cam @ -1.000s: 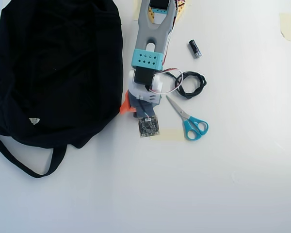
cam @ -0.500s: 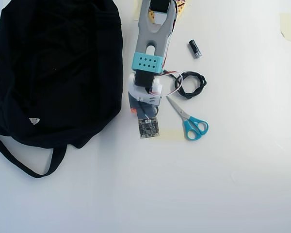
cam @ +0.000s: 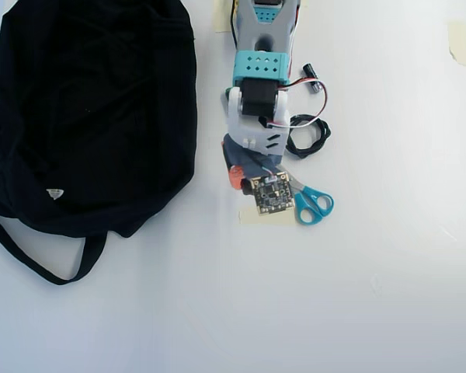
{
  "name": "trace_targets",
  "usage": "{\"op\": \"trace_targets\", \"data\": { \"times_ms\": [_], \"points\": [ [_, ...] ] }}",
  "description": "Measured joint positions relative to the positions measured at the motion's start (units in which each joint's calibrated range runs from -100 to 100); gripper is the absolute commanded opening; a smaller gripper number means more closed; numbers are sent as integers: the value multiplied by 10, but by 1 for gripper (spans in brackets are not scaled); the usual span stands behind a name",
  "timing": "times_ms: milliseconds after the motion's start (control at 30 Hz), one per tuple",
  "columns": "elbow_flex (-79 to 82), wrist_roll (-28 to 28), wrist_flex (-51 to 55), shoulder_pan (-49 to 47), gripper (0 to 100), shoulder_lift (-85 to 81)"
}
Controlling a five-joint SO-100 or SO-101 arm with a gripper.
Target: Put the bike light into the black bag
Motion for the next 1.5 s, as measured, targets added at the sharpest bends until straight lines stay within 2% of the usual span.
{"op": "trace_targets", "data": {
  "times_ms": [200, 433, 700, 867, 1033, 1167, 1300, 1500],
  "points": [
    [-14, -12, 72, -19, 2, -33],
    [-5, -14, 155, -50, 2, -150],
    [149, -12, 172, -48, 2, -339],
    [300, -21, 131, -54, 2, -479],
    [406, -70, 98, -52, 2, -584],
    [421, -83, 75, -51, 2, -610],
    [421, -91, 35, -1, 2, -614],
    [425, -175, -33, 68, 2, -614]
  ]
}}
